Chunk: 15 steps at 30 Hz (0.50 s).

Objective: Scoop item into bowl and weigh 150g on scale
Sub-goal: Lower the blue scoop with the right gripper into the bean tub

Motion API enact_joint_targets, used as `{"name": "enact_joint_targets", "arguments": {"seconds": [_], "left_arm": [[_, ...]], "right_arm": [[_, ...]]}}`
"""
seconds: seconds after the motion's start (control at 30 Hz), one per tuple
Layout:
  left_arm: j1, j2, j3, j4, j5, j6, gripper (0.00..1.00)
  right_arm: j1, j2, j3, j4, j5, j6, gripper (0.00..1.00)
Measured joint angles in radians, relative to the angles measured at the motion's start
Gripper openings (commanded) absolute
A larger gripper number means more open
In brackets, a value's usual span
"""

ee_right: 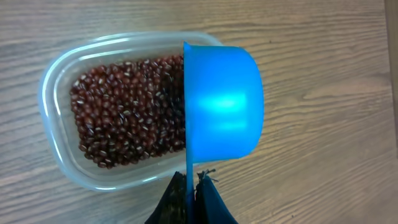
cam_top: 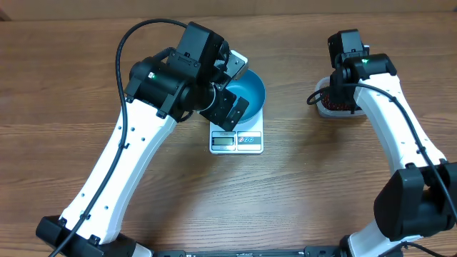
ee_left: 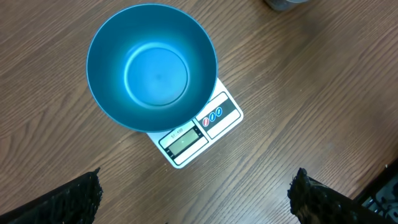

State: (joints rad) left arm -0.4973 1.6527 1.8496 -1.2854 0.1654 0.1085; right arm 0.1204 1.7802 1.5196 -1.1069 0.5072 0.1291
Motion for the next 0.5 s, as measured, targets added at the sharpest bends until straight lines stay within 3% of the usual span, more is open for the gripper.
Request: {"name": "enact_joint_targets", "arguments": {"seconds": [0.5], "left_arm": [[0.0, 0.0, 0.0, 0.0, 0.0, 0.0, 0.99]], "right_arm": [[0.001, 0.031, 0.001, -0.012, -0.011, 0.0, 0.04]]}}
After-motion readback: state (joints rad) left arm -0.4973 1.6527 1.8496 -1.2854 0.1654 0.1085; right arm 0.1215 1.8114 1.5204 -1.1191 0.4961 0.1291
